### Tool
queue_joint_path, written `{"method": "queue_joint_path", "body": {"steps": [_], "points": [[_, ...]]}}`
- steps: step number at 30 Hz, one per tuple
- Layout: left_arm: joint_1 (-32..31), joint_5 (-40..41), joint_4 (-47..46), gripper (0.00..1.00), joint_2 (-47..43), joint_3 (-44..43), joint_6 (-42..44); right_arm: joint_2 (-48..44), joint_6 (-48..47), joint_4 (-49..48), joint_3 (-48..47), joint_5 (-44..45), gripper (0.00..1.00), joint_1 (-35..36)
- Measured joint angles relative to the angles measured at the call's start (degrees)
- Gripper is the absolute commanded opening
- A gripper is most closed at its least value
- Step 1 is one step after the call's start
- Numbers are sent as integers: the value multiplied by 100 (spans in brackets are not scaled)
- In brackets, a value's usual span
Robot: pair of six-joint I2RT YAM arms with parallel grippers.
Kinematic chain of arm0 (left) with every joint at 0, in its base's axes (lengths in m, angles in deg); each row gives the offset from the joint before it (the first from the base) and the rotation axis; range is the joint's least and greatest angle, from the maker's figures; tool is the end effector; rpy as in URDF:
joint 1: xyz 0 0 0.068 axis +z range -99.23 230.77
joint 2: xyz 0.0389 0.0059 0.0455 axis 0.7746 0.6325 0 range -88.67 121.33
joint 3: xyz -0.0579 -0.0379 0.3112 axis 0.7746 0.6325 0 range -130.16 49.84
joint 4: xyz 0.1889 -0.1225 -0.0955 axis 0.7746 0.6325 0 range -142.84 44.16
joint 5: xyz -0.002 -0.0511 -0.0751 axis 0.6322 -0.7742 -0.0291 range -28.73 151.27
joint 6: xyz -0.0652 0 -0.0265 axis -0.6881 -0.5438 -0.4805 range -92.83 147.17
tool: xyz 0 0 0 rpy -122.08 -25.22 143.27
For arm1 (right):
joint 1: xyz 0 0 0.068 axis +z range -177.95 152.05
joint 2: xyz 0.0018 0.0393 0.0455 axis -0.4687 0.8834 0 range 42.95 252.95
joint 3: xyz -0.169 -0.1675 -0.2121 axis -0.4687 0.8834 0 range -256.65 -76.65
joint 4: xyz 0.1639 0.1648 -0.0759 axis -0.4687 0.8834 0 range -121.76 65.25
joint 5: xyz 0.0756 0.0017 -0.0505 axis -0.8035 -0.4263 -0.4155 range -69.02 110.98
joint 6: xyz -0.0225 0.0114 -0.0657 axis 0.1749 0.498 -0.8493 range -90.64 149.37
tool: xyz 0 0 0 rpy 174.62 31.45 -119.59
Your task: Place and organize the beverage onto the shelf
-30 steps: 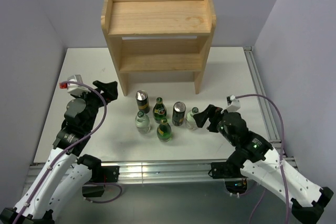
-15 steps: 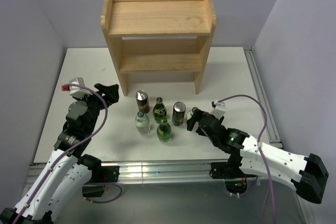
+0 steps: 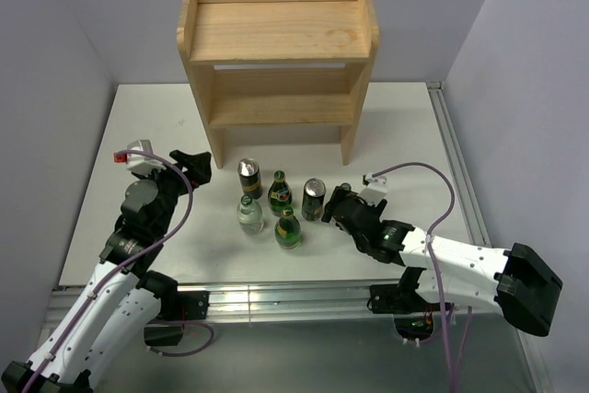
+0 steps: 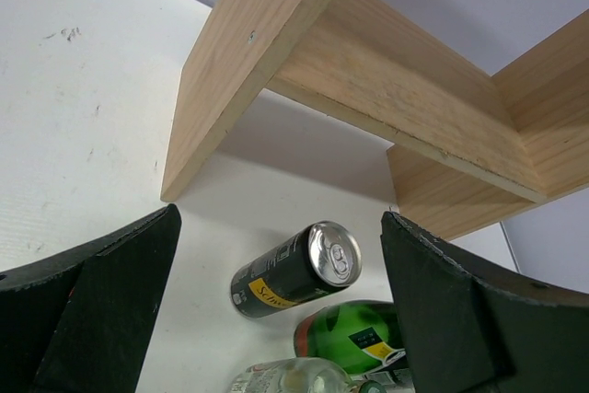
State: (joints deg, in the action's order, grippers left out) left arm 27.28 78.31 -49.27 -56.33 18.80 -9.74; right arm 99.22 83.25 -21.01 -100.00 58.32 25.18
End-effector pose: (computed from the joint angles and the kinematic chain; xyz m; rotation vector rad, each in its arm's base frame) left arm 0.1110 -0.0298 0.3239 -0.4223 1.6278 -0.5539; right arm 0.1220 0.1045 0.2168 0.3245 2.1434 0.3069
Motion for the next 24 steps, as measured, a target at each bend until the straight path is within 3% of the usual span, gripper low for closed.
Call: {"method": "queue_joint_path", "body": {"steps": [24], "points": [[-13, -66, -721, 98, -114, 680, 2, 1694, -125, -1471, -22, 1502, 100, 234]]}}
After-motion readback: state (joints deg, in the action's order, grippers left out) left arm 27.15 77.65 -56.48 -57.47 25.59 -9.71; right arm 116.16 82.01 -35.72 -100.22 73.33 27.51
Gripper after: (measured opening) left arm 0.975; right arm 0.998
